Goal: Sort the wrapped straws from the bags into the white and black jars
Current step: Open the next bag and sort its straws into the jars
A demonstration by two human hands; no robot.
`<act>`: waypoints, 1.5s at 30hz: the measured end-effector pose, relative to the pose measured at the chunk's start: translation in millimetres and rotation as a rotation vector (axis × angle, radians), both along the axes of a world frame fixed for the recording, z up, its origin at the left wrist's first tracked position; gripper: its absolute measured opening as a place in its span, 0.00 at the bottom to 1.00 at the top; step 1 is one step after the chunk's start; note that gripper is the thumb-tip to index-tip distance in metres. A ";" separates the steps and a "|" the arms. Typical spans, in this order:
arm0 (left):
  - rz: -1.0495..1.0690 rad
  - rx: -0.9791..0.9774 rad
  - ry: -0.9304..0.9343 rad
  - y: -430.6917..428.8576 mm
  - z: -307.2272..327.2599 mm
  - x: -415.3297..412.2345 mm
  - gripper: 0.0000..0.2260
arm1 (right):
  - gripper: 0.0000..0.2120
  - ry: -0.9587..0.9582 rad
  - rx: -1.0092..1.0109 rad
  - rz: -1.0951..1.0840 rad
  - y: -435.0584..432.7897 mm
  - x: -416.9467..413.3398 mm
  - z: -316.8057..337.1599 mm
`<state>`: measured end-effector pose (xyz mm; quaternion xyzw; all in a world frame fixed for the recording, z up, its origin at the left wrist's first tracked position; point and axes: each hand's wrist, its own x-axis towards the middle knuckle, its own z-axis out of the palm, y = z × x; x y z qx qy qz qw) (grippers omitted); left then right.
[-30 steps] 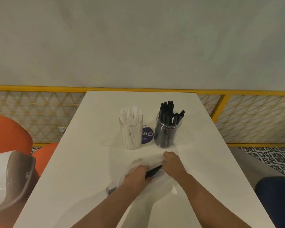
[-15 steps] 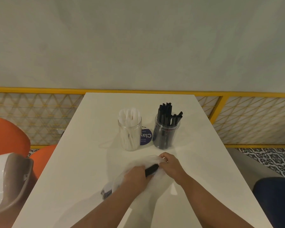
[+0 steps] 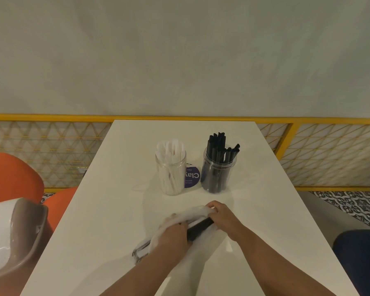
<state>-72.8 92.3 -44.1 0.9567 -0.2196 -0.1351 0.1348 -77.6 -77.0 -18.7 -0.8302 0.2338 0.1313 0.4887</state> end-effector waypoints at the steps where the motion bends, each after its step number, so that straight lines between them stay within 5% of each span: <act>1: -0.008 -0.014 0.032 0.1 0.0 1.8 0.19 | 0.06 0.005 0.003 0.021 -1.1 -0.7 0.3; 14: 0.005 -0.139 0.281 0.3 6.8 10.8 0.16 | 0.11 0.029 0.016 0.018 -13.2 -9.9 -8.4; 20: -0.024 -0.170 0.327 3.2 16.8 24.2 0.07 | 0.11 0.053 0.016 0.051 -17.6 -14.2 -14.9; 31: -0.020 -0.405 0.332 0.1 49.2 29.2 0.07 | 0.04 0.109 -0.091 0.040 -31.6 -14.4 -3.4; 41: 0.040 -0.461 0.424 -0.6 63.7 38.9 0.12 | 0.08 -0.114 -0.015 0.116 -22.7 2.7 21.8; 45: 0.046 -0.595 0.513 2.6 71.8 41.1 0.14 | 0.12 -0.108 -0.215 0.225 -20.7 5.9 24.2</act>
